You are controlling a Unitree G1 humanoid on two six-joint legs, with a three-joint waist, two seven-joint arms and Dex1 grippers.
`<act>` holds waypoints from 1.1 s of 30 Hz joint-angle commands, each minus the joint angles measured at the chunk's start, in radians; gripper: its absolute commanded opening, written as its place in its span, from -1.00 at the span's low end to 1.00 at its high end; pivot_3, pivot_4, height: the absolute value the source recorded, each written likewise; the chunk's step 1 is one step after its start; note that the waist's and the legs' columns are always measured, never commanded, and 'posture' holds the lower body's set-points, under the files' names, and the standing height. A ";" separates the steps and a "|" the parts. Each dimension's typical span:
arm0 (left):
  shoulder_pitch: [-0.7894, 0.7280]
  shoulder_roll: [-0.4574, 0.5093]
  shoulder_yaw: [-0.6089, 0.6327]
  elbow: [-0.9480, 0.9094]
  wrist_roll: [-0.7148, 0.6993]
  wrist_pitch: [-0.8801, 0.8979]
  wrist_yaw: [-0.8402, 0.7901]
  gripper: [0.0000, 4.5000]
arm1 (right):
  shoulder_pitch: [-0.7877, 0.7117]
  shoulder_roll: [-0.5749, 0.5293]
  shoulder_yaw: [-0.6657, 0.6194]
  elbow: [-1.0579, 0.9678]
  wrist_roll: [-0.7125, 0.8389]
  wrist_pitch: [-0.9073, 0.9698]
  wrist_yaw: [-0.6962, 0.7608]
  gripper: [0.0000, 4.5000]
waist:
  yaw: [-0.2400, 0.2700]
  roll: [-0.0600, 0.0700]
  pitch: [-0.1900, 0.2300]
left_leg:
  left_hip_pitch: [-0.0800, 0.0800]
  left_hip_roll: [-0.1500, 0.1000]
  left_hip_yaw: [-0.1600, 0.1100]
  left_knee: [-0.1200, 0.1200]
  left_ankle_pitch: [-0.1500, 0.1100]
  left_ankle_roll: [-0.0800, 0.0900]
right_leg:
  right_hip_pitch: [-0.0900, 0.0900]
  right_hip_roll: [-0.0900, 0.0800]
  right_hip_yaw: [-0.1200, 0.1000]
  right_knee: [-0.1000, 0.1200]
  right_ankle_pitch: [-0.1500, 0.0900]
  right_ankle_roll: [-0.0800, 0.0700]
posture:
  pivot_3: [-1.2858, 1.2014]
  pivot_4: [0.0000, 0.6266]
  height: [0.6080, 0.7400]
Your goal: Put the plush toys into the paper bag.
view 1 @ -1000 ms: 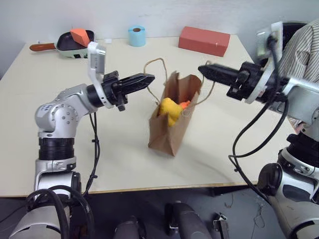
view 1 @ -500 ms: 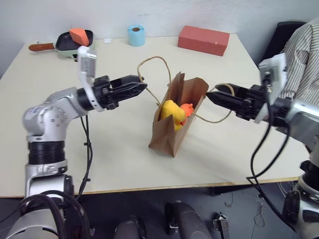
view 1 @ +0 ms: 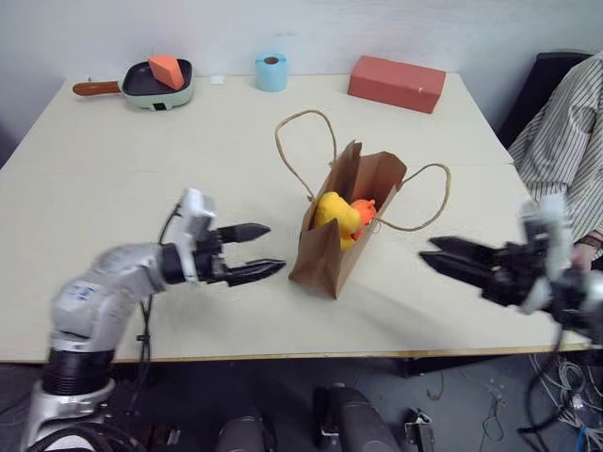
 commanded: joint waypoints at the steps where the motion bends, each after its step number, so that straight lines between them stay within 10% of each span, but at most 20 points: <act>1: -0.030 -0.040 -0.044 0.037 0.056 -0.089 -0.005 1.00 | -0.075 0.055 0.263 0.063 -0.276 -0.179 -0.064 -0.86 | -0.003 0.000 0.000 | -0.001 0.000 0.000 -0.001 0.000 0.000 | -0.001 0.000 0.000 0.000 0.000 0.000 | 0.03 -0.52 1.00; 7: -0.066 -0.084 -0.101 0.081 0.086 -0.127 -0.032 1.00 | -0.188 0.183 0.475 0.211 -0.468 -0.298 -0.085 -1.00 | 0.000 0.000 0.000 | -0.002 0.000 0.002 -0.001 0.000 0.000 | -0.005 0.000 0.000 0.001 0.000 0.000 | 0.03 -0.52 1.00; 26: -0.077 -0.242 -0.135 0.140 0.269 -0.233 0.195 1.00 | -0.213 0.300 0.499 0.269 -0.554 -0.335 -0.067 -1.00 | 0.006 0.000 0.000 | -0.005 0.000 0.002 0.003 0.000 0.000 | -0.008 -0.001 0.000 0.004 0.000 0.000 | 0.03 -0.52 1.00; 33: -0.109 -0.242 -0.140 0.216 0.292 -0.283 0.153 0.19 | -0.198 0.288 0.489 0.254 -0.560 -0.344 -0.051 -1.00 | 0.007 0.000 0.000 | -0.005 0.000 0.003 0.003 0.000 0.000 | -0.008 -0.001 0.000 0.005 0.000 0.000 | 0.03 -0.52 1.00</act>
